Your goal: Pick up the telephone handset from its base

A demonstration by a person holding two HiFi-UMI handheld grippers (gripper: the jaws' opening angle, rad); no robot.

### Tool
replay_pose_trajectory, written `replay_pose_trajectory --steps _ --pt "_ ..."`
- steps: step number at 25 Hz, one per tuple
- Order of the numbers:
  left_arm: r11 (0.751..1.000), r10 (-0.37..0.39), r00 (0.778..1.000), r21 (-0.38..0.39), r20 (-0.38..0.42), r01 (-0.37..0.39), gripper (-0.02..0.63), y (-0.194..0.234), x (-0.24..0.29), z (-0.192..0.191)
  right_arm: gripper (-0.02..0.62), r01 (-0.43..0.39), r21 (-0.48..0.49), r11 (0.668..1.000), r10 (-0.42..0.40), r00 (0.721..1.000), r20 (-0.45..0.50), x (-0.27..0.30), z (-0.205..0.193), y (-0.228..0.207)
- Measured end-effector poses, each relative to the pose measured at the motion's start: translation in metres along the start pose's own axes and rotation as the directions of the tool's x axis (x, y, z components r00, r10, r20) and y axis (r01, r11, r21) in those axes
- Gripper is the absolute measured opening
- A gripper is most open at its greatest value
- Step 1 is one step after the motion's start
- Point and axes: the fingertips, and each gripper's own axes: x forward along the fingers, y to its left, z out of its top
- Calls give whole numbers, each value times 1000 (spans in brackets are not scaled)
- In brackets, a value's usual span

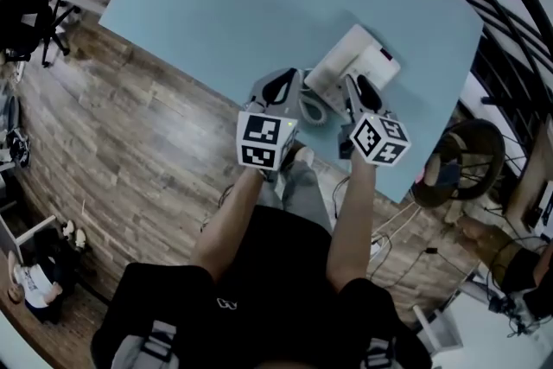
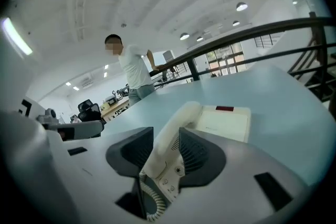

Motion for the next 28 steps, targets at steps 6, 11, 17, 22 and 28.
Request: replay_pose_trajectory --steps 6,11,17,22,28 --pt "999 25 999 -26 -20 -25 0 13 4 -10 201 -32 141 989 46 994 -101 37 -14 -3" --pt "998 44 999 -38 -18 -45 0 21 4 -11 207 -54 239 969 89 987 -136 56 -16 0" --pt "997 62 998 -41 -7 -63 0 26 1 -9 154 -59 355 933 118 982 -145 67 -23 1" --pt "997 76 997 -34 8 -75 0 27 -4 1 100 -56 392 918 106 989 -107 63 -16 5" --pt "997 76 996 -15 47 -76 0 23 -13 18 78 -105 320 942 128 990 -51 52 0 25"
